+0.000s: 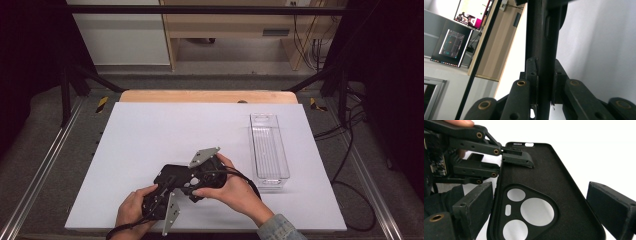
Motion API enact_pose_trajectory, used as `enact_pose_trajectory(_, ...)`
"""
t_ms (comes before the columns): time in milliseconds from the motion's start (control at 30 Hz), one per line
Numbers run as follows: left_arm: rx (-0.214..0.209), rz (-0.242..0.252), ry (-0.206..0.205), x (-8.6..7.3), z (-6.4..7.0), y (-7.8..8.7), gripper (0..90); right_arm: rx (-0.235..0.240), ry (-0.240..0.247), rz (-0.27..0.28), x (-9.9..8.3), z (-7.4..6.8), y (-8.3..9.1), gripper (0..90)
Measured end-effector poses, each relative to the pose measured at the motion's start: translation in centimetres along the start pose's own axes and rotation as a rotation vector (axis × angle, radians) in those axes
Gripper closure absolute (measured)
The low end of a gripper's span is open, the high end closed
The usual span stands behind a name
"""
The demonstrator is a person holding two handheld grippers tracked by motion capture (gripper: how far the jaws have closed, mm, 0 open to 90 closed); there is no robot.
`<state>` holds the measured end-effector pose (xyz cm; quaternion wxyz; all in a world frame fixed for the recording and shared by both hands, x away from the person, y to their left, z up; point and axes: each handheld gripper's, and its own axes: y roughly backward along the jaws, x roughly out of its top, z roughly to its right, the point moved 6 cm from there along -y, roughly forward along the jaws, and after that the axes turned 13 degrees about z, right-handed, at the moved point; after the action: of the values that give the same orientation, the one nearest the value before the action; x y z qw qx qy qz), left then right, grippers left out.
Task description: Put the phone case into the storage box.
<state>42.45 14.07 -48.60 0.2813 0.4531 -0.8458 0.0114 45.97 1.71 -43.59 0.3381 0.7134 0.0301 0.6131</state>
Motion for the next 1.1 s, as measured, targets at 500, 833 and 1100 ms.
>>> enact_pose_trajectory(500,0.001,-0.021,0.056,-0.7,-0.1,-0.1,80.6,-0.010,-0.058,0.131,-0.2,0.7,3.4,5.5)
enact_pose_trajectory(833,0.018,-0.014,0.210,-2.0,-1.2,0.2,80.7,-0.061,-0.086,0.220,-2.0,1.5,4.6,5.7)
enact_pose_trajectory(1100,-0.001,0.045,0.332,-2.2,-1.7,0.4,80.7,-0.131,-0.067,0.266,-3.6,1.9,4.0,5.6)
